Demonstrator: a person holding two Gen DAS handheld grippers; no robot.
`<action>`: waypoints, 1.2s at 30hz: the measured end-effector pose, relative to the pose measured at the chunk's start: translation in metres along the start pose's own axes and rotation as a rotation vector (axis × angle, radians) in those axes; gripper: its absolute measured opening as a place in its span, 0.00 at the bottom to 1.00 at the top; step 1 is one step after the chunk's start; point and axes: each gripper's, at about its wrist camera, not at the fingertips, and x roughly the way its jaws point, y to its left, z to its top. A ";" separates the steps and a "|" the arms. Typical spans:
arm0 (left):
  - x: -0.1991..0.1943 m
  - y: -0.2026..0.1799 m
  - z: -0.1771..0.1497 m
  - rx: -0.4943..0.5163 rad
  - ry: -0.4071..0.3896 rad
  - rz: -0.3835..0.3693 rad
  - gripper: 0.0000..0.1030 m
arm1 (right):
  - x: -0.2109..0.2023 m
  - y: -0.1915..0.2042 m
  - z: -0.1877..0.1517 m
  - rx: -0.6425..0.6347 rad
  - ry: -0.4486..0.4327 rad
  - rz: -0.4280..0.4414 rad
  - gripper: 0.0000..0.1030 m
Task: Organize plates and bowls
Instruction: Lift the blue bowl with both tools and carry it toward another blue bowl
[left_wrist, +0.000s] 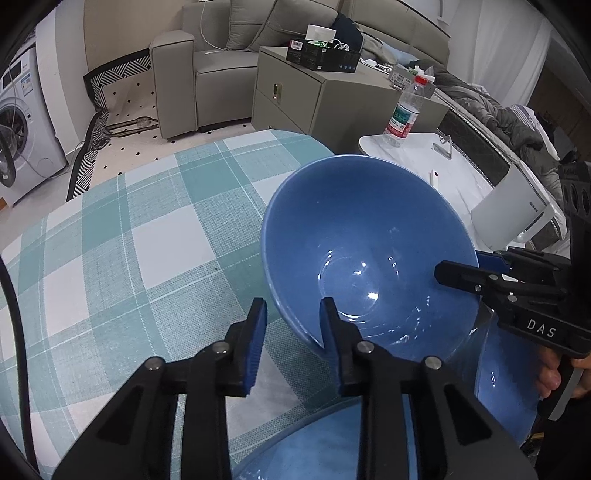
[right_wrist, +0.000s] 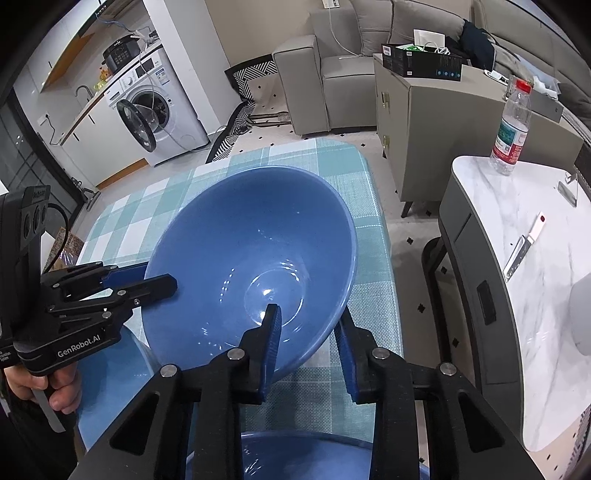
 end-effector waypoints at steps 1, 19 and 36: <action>0.000 -0.002 0.000 0.006 0.001 -0.003 0.26 | 0.000 0.000 0.000 0.000 -0.001 0.000 0.29; -0.008 -0.015 -0.002 0.054 -0.037 0.039 0.26 | -0.007 0.012 -0.006 -0.042 -0.025 -0.048 0.29; -0.043 -0.021 -0.008 0.065 -0.121 0.063 0.26 | -0.044 0.034 -0.016 -0.079 -0.094 -0.070 0.29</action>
